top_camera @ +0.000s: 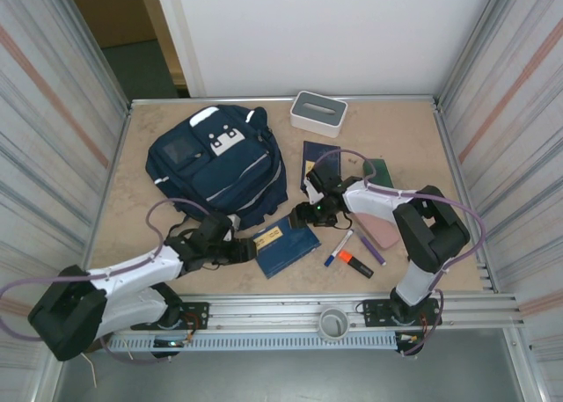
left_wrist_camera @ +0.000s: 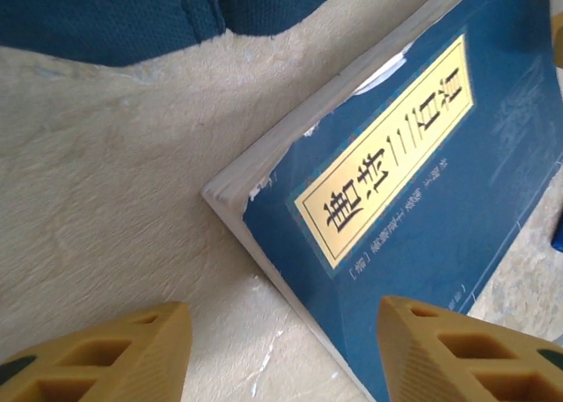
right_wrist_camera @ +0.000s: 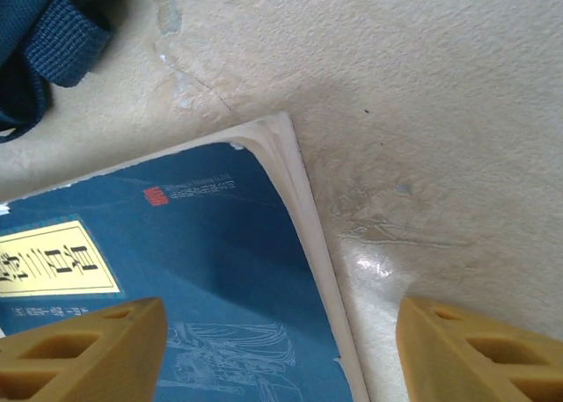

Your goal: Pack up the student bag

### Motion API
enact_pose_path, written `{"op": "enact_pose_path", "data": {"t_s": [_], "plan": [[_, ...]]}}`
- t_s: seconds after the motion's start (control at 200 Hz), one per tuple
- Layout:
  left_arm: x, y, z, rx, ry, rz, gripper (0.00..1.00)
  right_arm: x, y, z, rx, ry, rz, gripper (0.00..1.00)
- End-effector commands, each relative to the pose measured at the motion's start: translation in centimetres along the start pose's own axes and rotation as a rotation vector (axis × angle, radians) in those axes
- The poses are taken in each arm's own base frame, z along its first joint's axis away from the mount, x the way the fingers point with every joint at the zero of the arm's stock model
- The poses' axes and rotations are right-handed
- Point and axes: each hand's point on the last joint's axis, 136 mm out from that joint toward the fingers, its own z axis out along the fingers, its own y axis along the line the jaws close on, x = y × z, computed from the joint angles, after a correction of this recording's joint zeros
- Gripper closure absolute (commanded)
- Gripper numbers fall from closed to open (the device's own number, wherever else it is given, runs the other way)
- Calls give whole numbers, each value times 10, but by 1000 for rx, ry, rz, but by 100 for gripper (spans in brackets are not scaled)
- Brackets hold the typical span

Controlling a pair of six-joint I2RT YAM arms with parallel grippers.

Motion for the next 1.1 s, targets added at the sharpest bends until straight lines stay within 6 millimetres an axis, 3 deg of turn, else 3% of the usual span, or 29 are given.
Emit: {"op": "enact_pose_path", "data": {"t_s": [0.0,0.261,0.386,0.581,0.681,0.877,0.987,1.097], "plan": [[-12,-22,7,71,-11,6,47,6,16,3,-77,22,-37,38],[-26,-39,13,115,-30,36,65,20,31,-6,-220,41,-9,58],[-37,-42,11,102,-64,53,73,23,30,-13,-258,22,24,62],[-46,-58,8,157,-75,97,88,31,16,-8,-205,23,48,63],[-48,-72,3,209,-75,169,100,30,3,-10,-163,8,60,58],[-55,-98,-26,250,-104,471,100,7,-19,-47,-10,-125,-35,35],[-65,-108,-45,224,-145,659,100,-16,-16,-77,97,-272,-153,26],[-81,-115,-62,159,-195,790,100,-36,6,-106,99,-417,-324,21]]}}
